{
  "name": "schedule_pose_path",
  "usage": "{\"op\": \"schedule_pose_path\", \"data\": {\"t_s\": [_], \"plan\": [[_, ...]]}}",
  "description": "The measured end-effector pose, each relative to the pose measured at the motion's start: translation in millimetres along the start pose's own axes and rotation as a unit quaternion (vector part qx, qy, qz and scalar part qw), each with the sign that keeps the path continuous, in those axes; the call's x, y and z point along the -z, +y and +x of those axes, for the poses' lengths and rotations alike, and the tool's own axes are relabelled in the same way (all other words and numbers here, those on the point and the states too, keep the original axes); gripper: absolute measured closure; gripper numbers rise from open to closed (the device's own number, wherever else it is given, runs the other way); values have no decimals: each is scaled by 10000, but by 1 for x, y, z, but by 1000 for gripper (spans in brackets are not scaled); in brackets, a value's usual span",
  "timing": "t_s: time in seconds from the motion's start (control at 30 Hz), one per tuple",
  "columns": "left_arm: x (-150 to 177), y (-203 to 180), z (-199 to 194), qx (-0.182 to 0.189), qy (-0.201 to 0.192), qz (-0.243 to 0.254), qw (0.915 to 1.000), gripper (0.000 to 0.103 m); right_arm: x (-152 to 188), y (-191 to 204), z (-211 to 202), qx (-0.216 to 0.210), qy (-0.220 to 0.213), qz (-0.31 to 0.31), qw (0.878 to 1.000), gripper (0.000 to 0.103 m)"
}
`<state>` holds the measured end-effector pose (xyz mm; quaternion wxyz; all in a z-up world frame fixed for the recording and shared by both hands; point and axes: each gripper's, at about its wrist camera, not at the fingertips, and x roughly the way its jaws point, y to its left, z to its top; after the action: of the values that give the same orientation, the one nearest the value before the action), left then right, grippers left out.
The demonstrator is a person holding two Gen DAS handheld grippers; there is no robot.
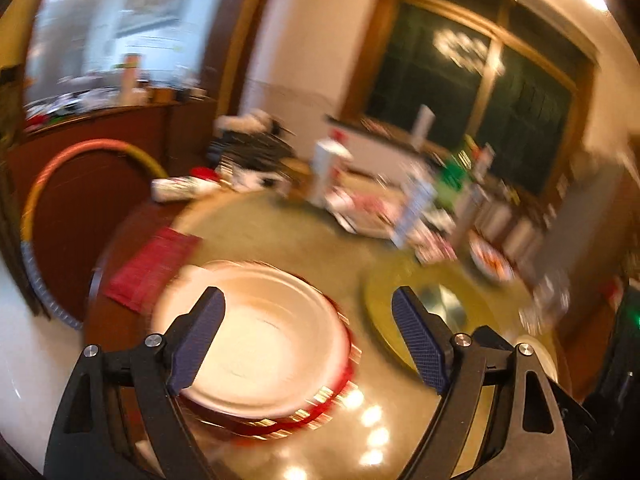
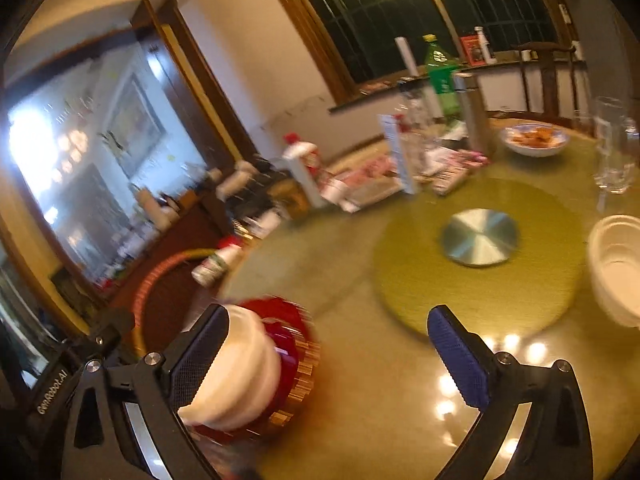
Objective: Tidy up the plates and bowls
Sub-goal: 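Move to the second white ribbed bowl and grasp its rim with both grippers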
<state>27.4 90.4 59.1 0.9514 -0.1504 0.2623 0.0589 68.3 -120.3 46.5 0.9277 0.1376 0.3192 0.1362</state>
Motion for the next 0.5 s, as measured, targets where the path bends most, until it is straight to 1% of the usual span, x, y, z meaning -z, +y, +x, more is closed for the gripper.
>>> {"op": "schedule_pose_path", "data": {"t_s": [0.03,0.1,0.2,0.27,0.3,0.37,0.43,0.5], "plan": [[4,-15,7,136,147,168,9997,17,1,-10,-3,198,48,-59,9998,2],[10,-39,14,295,337,349,9984,17,2,-39,-15,623,113,-134,9979,2],[19,-78,26,591,600,582,9947,17,0,-80,-45,1007,-55,21,9949,2],[27,-107,35,856,897,733,9896,17,-3,-113,-70,1247,-228,281,9915,2],[32,-126,43,984,1101,818,9856,17,-6,-131,-81,1341,-288,462,9895,2],[40,-154,54,1178,1415,936,9784,17,-10,-168,-98,1502,-320,888,9841,2],[50,-182,65,1240,1598,1074,9734,17,-14,-203,-106,1603,-218,1237,9790,2],[58,-210,75,1229,1743,1198,9696,17,-14,-240,-106,1683,1,1602,9726,3]]}}
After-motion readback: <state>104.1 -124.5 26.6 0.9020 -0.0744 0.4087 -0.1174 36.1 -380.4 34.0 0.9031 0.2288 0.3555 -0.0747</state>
